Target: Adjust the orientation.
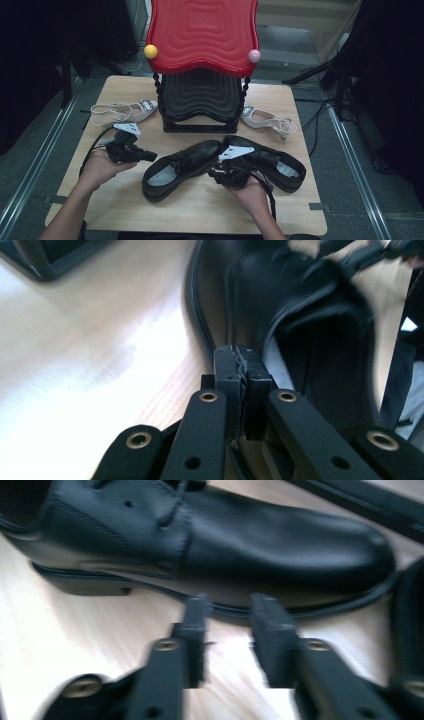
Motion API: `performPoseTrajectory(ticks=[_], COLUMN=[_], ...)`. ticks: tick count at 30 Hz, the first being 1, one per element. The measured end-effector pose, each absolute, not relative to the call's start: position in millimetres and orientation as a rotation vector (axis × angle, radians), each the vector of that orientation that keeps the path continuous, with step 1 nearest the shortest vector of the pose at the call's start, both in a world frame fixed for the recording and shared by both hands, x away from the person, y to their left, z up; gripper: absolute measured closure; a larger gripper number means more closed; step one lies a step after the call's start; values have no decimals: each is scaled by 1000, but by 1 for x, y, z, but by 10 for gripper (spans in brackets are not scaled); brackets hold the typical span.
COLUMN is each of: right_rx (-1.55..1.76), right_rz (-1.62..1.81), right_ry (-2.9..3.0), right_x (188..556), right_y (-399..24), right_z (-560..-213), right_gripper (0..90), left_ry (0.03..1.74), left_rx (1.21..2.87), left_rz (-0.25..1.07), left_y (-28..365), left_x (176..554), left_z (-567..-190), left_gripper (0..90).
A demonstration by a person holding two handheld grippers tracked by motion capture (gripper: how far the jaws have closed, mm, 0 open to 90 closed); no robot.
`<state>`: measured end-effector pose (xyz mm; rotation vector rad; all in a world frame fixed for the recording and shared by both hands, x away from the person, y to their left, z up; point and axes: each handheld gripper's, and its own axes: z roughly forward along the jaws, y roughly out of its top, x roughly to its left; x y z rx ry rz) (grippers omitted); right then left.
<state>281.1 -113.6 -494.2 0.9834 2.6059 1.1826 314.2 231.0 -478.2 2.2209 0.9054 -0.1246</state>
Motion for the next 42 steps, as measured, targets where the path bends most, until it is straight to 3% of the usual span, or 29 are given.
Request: performPoseTrajectory(ticks=[3, 7, 18, 42], right_rx=[995, 995, 1026, 1181], right_rz=[1196, 1236, 1224, 1161], right_ry=[2626, 2633, 2652, 2616], right_x=[276, 271, 271, 285], right_y=[-103, -91, -78, -98], right_z=[-495, -499, -506, -500], right_gripper=[876, 898, 900, 900], left_ry=[885, 893, 889, 848], left_rx=[2248, 2250, 2259, 2235], left_rz=[-126, -133, -157, -222], left_y=[226, 224, 218, 192], left_x=[314, 316, 319, 304], left_z=[-490, -496, -504, -509], left_gripper=[895, 895, 900, 900])
